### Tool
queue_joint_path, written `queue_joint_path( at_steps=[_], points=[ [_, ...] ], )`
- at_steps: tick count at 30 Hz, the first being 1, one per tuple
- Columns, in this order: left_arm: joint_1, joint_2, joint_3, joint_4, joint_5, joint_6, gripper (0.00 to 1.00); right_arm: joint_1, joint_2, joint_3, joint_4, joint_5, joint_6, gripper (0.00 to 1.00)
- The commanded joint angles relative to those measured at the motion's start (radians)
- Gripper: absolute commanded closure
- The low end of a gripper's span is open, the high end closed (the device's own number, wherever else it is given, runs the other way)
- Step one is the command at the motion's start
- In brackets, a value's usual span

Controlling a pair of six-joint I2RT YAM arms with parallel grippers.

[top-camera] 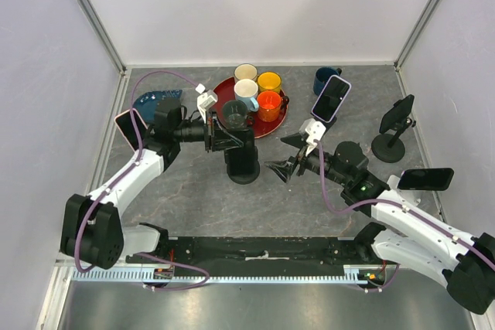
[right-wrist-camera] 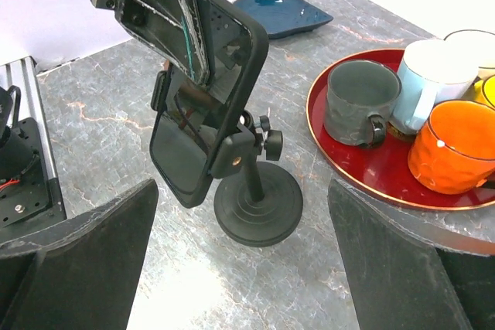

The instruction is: Remove the phone from the phone stand

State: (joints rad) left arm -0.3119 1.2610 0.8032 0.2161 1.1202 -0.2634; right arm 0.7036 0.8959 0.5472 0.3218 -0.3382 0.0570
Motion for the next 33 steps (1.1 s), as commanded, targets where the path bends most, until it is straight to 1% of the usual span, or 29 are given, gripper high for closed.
queue_joint_path(
  at_steps=[1,5,8,9,11,12,13,15,16,18,19,21,22,24,25,27,28,30,31,32,33],
  points=[
    [0.014,0.031,0.074,-0.001,0.047,0.046,0.85,-0.001,-0.003,-0.018,0.059,0.042,0.030,0.02],
    [0.027,0.048,0.105,-0.015,0.055,0.047,0.79,0.000,0.021,-0.032,0.082,0.047,0.047,0.02],
    [0.033,0.048,0.110,-0.015,0.046,0.046,0.72,-0.001,0.028,-0.044,0.095,0.053,0.056,0.02],
    [0.034,0.051,0.111,-0.015,0.047,0.046,0.72,-0.001,0.028,-0.047,0.095,0.053,0.056,0.02],
    [0.039,0.052,0.116,-0.015,0.040,0.038,0.66,-0.003,0.031,-0.049,0.091,0.051,0.056,0.02],
    [0.039,0.052,0.119,-0.015,0.041,0.035,0.65,-0.001,0.029,-0.053,0.091,0.051,0.056,0.02],
    [0.039,0.055,0.122,-0.015,0.035,0.032,0.61,-0.001,0.028,-0.059,0.091,0.053,0.056,0.02],
    [0.039,0.055,0.126,-0.015,0.029,0.024,0.59,-0.001,0.021,-0.066,0.092,0.059,0.055,0.02],
    [0.039,0.055,0.129,-0.015,0.020,0.021,0.55,-0.001,0.018,-0.072,0.094,0.061,0.055,0.02],
    [0.039,0.051,0.134,-0.027,0.004,0.007,0.52,0.000,0.014,-0.076,0.095,0.062,0.052,0.02],
    [0.037,0.046,0.140,-0.038,-0.026,0.006,0.47,-0.001,0.012,-0.081,0.094,0.062,0.050,0.02],
    [0.039,0.020,0.151,-0.093,-0.075,0.001,0.42,-0.001,0.014,-0.084,0.092,0.065,0.046,0.02],
    [0.039,0.005,0.166,-0.119,-0.147,-0.002,0.37,-0.001,0.012,-0.085,0.092,0.068,0.044,0.02],
    [0.036,-0.032,0.177,-0.176,-0.250,-0.029,0.32,-0.001,0.011,-0.090,0.092,0.074,0.043,0.02],
    [0.034,-0.084,0.180,-0.210,-0.383,-0.049,0.28,-0.001,0.009,-0.095,0.095,0.083,0.041,0.02],
    [0.014,-0.144,0.177,-0.274,-0.559,-0.150,0.26,-0.001,0.006,-0.104,0.103,0.096,0.038,0.02],
    [0.002,-0.205,0.162,-0.311,-0.706,-0.180,0.23,-0.001,0.006,-0.108,0.105,0.103,0.040,0.02],
    [-0.085,-0.274,0.151,-0.352,-0.854,-0.233,0.20,-0.001,0.011,-0.113,0.105,0.123,0.038,0.02],
    [-0.134,-0.300,0.149,-0.374,-1.042,-0.241,0.19,-0.001,0.012,-0.118,0.106,0.128,0.037,0.02],
    [-0.250,-0.342,0.155,-0.430,-1.130,-0.235,0.19,-0.001,0.015,-0.121,0.117,0.136,0.037,0.02],
    [-0.312,-0.348,0.169,-0.467,-1.333,-0.232,0.19,-0.001,0.017,-0.124,0.118,0.137,0.037,0.02]
  ],
)
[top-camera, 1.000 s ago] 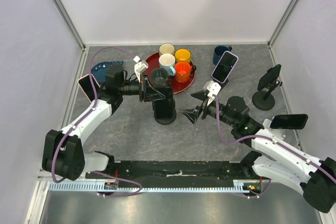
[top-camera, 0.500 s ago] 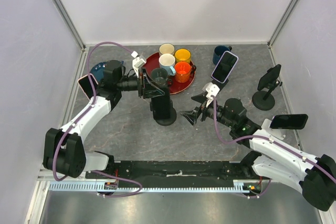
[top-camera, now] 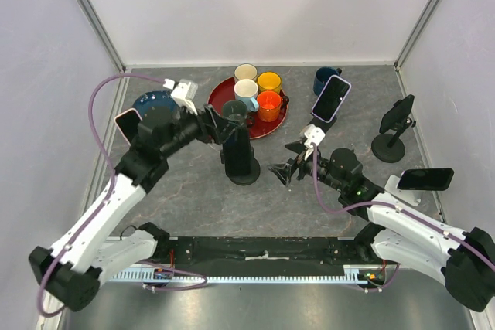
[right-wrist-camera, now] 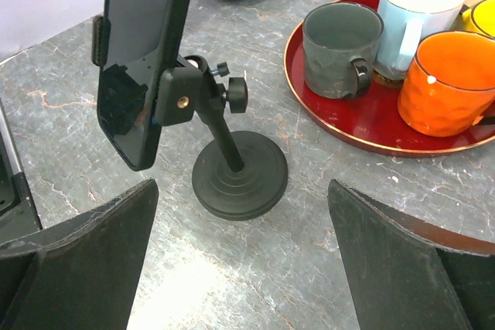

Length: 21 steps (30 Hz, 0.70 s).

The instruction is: Remove the phone from the phone stand

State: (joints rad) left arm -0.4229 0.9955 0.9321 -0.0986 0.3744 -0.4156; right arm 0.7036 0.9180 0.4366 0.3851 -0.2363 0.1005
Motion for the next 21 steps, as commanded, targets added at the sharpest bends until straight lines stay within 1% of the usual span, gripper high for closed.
queue_joint_path(
  at_steps=[1,2,3,4,5,6,8,9,12,17,21],
  points=[
    [-0.261,-0.081,0.071,-0.189,-0.671,-0.083,0.18,-0.001,-0.002,-0.019,0.066,0.037,-0.004,0.02],
    [-0.358,-0.065,0.088,-0.260,-0.734,-0.080,0.17,-0.001,0.005,-0.024,0.075,0.037,-0.004,0.02],
    [-0.397,-0.045,0.108,-0.291,-0.831,-0.080,0.10,0.000,0.010,-0.032,0.084,0.035,0.004,0.02],
    [-0.433,-0.025,0.146,-0.326,-0.879,-0.080,0.04,-0.001,0.019,-0.035,0.099,0.032,0.007,0.02],
    [-0.497,-0.003,0.164,-0.375,-0.922,-0.077,0.03,-0.001,0.024,-0.038,0.106,0.032,0.007,0.02],
    [-0.522,0.052,0.181,-0.401,-0.998,-0.074,0.02,-0.001,0.028,-0.041,0.112,0.031,0.014,0.02],
    [-0.572,0.101,0.230,-0.446,-1.057,-0.087,0.01,-0.001,0.038,-0.044,0.121,0.026,0.016,0.02],
    [-0.585,0.139,0.246,-0.485,-1.106,-0.097,0.00,-0.001,0.041,-0.047,0.124,0.026,0.016,0.02],
    [-0.614,0.195,0.283,-0.518,-1.166,-0.110,0.00,-0.001,0.041,-0.058,0.129,0.031,0.016,0.02],
    [-0.628,0.241,0.283,-0.524,-1.189,-0.132,0.00,-0.001,0.065,-0.071,0.156,0.031,0.008,0.02],
    [-0.643,0.241,0.281,-0.527,-1.242,-0.138,0.00,-0.001,0.102,-0.084,0.198,0.008,0.011,0.02]
  ],
)
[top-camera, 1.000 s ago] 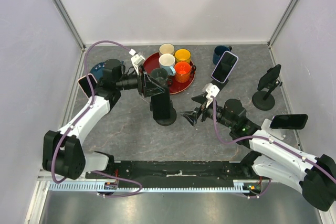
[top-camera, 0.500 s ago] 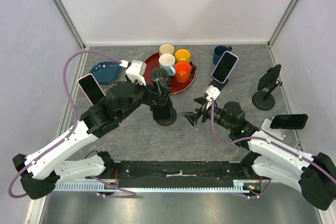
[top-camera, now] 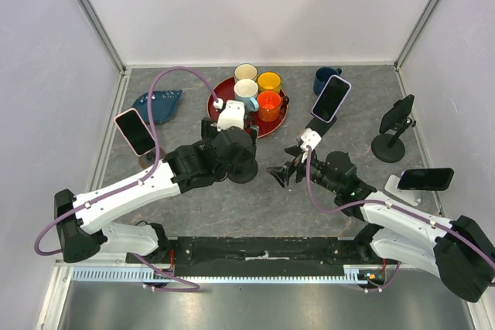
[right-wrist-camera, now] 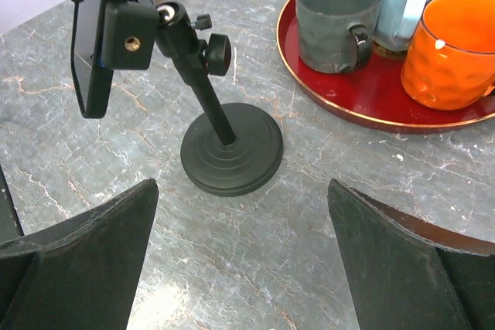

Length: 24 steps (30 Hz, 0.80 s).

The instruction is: Remove the phone from the phone stand

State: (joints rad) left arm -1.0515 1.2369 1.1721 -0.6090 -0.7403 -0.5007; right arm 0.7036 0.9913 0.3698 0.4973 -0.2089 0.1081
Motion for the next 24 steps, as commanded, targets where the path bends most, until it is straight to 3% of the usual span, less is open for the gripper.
queue_joint_path(
  at_steps=[1,10,20,24],
  points=[
    [-0.021,-0.005,0.043,-0.017,-0.137,-0.050,0.00,0.000,0.035,-0.019,0.092,-0.029,0.008,0.02],
    [-0.021,-0.007,0.057,-0.012,-0.180,-0.029,0.00,-0.001,0.067,-0.032,0.142,-0.064,0.021,0.02],
    [0.018,0.061,0.064,0.017,-0.122,-0.027,0.00,0.000,0.076,-0.055,0.182,-0.093,0.019,0.02],
    [0.031,0.075,0.063,0.032,-0.103,-0.019,0.00,-0.001,0.147,-0.081,0.318,-0.142,0.019,0.02]
  ],
)
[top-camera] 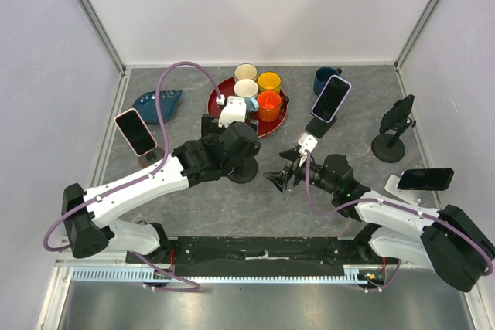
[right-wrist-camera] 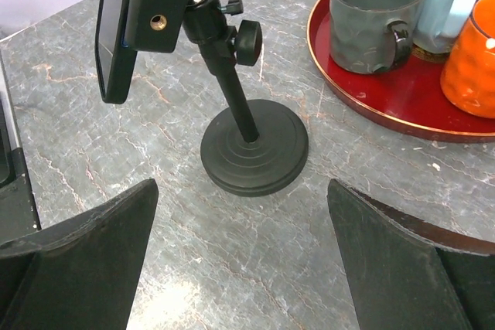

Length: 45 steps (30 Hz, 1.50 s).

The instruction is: Remove the phone from the phone stand

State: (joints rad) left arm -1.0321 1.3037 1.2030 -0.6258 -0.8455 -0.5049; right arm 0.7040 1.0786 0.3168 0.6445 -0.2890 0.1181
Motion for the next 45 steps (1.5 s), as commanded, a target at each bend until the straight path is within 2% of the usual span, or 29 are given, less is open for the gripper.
queue_joint_path(
  at_steps=[1,5,9,16,20,26,35,40,45],
  points=[
    [0.015,0.012,0.032,0.052,0.005,-0.017,0.01,0.000,0.079,-0.030,0.205,-0.074,0.012,0.02],
    [0.018,0.011,0.020,0.063,0.010,-0.021,0.01,0.000,0.223,-0.024,0.389,-0.179,0.018,0.02],
    [0.023,-0.006,-0.005,0.089,0.019,-0.027,0.04,0.002,0.410,-0.028,0.672,-0.193,0.029,0.02],
    [0.027,-0.024,-0.048,0.135,0.042,-0.027,0.08,0.003,0.679,0.065,0.929,-0.230,0.061,0.02],
    [0.040,-0.026,-0.059,0.126,0.025,-0.026,0.08,0.005,0.765,0.134,0.962,-0.248,0.071,0.04],
    [0.066,-0.055,-0.085,0.167,0.084,-0.011,0.12,0.005,0.822,0.172,0.969,-0.246,0.057,0.04],
    [0.066,-0.058,-0.088,0.184,0.154,0.003,0.32,0.012,0.922,0.271,0.992,-0.249,0.052,0.03],
    [0.066,-0.058,-0.099,0.209,0.194,0.022,0.39,0.028,0.984,0.330,1.018,-0.222,0.051,0.02],
    [0.066,-0.060,-0.111,0.222,0.204,0.019,0.44,0.035,1.035,0.375,1.046,-0.202,0.069,0.09]
  ],
)
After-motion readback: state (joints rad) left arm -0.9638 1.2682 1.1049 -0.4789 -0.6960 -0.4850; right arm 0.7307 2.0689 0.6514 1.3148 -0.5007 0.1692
